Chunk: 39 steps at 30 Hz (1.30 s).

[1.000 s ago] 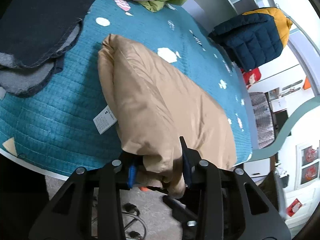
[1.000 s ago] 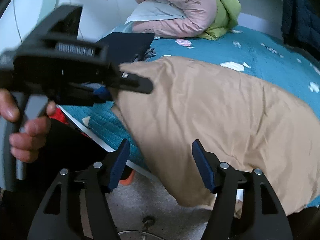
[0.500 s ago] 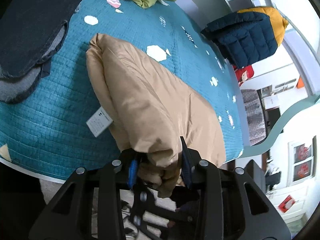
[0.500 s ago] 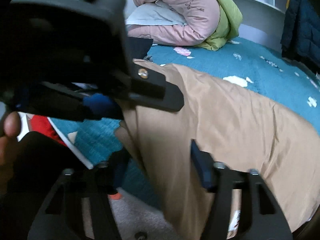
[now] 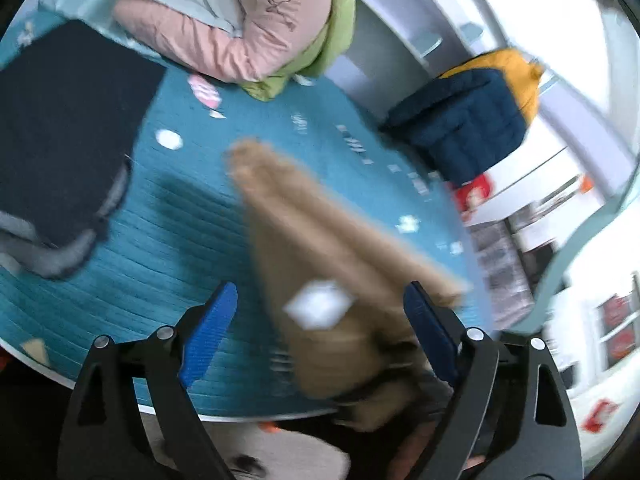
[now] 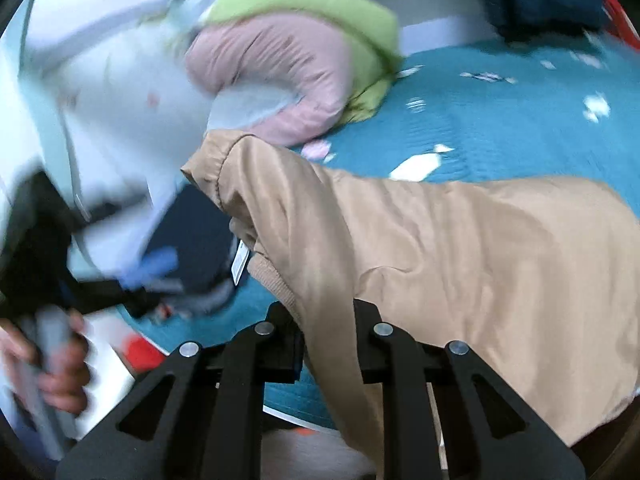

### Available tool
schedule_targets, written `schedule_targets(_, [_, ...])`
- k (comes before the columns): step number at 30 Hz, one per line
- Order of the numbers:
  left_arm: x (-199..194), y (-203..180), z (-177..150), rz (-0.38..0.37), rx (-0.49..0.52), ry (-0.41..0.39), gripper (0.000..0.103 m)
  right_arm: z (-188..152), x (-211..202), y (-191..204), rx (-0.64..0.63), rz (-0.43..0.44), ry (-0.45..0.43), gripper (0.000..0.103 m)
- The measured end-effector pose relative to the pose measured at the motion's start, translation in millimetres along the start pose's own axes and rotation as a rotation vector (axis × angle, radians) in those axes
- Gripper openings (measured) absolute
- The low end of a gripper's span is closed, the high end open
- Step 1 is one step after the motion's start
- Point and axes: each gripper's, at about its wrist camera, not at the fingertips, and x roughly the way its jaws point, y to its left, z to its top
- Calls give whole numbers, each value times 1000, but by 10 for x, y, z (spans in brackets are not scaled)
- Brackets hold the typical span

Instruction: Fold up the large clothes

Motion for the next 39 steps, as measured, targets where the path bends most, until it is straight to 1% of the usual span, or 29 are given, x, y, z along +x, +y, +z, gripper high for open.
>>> schedule_targets(2, [182, -100, -56, 46, 20, 43, 86, 117, -246, -300, 124, 14, -44, 14])
schedule_targets(4, [375, -199, -127, 64, 40, 78, 86, 168, -427, -547, 222, 10, -77, 14])
schedule_targets(6, [660, -358, -247, 74, 79, 134, 86, 171, -627, -857, 344, 2, -118, 14])
schedule_targets(9, [1053, -591, -461, 87, 141, 216, 86, 107, -865, -1178, 443, -53, -154, 15])
schedule_targets(13, [1497, -893, -746, 90, 206, 294, 86, -7, -992, -1498, 549, -125, -137, 16])
schedule_targets(14, [1627, -965, -828, 93, 221, 323, 86, -39, -1006, -1563, 562, -143, -125, 18])
schedule_targets(16, [1762, -1044, -947, 98, 247, 353, 86, -78, -1042, -1637, 574, -175, -99, 22])
schedule_targets(18, [1848, -1134, -1029, 108, 281, 366, 86, -59, -1126, -1678, 560, -199, -89, 26])
schedule_targets(20, [1910, -1217, -1081, 100, 304, 377, 86, -41, -1266, -1690, 529, -235, -94, 36])
schedule_targets(21, [1942, -1249, -1096, 93, 313, 387, 86, -13, -1332, -1693, 517, -244, -102, 37])
schedule_targets(22, [1964, -1286, -1115, 94, 327, 389, 86, 43, -1415, -1690, 489, -265, -109, 41])
schedule_targets(24, [2007, -1334, -1152, 103, 347, 391, 86, 170, -1620, -1643, 389, -340, -151, 44])
schedule_targets(26, [2055, -1342, -1168, 103, 333, 396, 86, 333, -1632, -1609, 298, -378, -149, 56])
schedule_targets(28, [2097, -1365, -1164, 110, 334, 397, 86, 524, -1579, -1594, 197, -420, -144, 58])
schedule_targets(29, [2114, -1378, -1174, 114, 338, 398, 86, 623, -1476, -1601, 142, -435, -98, 67])
schedule_targets(30, [2139, -1417, -1174, 117, 341, 400, 86, 713, -1354, -1641, 116, -424, -54, 68])
schedule_targets(31, [2150, -1446, -1174, 121, 345, 400, 86, 761, -1279, -1681, 111, -416, -35, 68])
schedule_targets(33, [2166, -1495, -1185, 127, 361, 399, 86, 888, -1067, -1796, 78, -409, 46, 69])
schedule_targets(35, [2167, -1565, -1221, 138, 392, 398, 86, 965, -816, -1817, 20, -400, 156, 74])
schedule_targets(37, [2186, -1591, -1250, 146, 413, 399, 86, 1017, -651, -1872, 4, -368, 202, 76])
schedule_targets(39, [2195, -1609, -1276, 148, 428, 399, 86, 1040, -550, -1950, 12, -378, 239, 76])
